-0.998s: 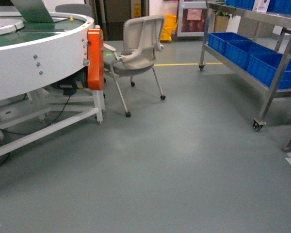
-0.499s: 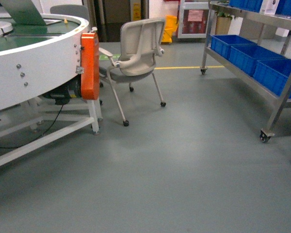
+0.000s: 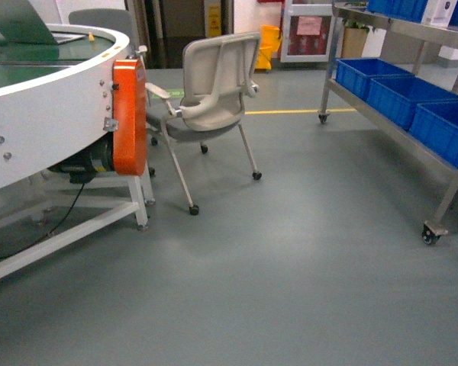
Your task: Pick red block from blue box to shelf
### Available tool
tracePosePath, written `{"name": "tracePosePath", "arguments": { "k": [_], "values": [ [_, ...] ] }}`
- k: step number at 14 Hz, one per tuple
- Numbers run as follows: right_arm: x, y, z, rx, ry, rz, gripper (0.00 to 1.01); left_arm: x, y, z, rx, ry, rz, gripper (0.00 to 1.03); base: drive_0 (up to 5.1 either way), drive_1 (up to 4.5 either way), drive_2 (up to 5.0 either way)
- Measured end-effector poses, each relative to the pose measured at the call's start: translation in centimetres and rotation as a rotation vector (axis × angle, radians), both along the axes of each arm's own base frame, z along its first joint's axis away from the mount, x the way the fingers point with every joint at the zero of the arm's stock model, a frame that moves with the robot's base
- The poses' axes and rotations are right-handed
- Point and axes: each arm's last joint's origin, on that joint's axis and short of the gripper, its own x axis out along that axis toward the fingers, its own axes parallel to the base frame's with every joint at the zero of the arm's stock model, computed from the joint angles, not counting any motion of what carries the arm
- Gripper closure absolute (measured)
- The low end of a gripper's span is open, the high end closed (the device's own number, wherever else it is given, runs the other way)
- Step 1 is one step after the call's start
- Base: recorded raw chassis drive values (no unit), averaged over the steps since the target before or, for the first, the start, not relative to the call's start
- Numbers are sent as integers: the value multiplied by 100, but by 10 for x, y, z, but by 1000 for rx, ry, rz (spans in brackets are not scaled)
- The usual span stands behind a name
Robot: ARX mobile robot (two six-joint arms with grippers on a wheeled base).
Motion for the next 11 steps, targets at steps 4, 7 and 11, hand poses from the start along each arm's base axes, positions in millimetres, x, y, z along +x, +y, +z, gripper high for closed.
{"name": "tracePosePath", "arguments": {
  "k": [4, 7, 11],
  "values": [
    [0, 0, 0, 0, 2, 0, 66, 0, 0, 0, 0, 1, 0, 5, 6, 431, -420],
    [0, 0, 0, 0, -5, 0, 66, 0, 0, 0, 0, 2, 4, 5, 9, 435, -417],
    [0, 0, 0, 0, 1, 0, 66, 0, 0, 0, 0, 2, 2, 5, -124, -17, -230]
  ]
}}
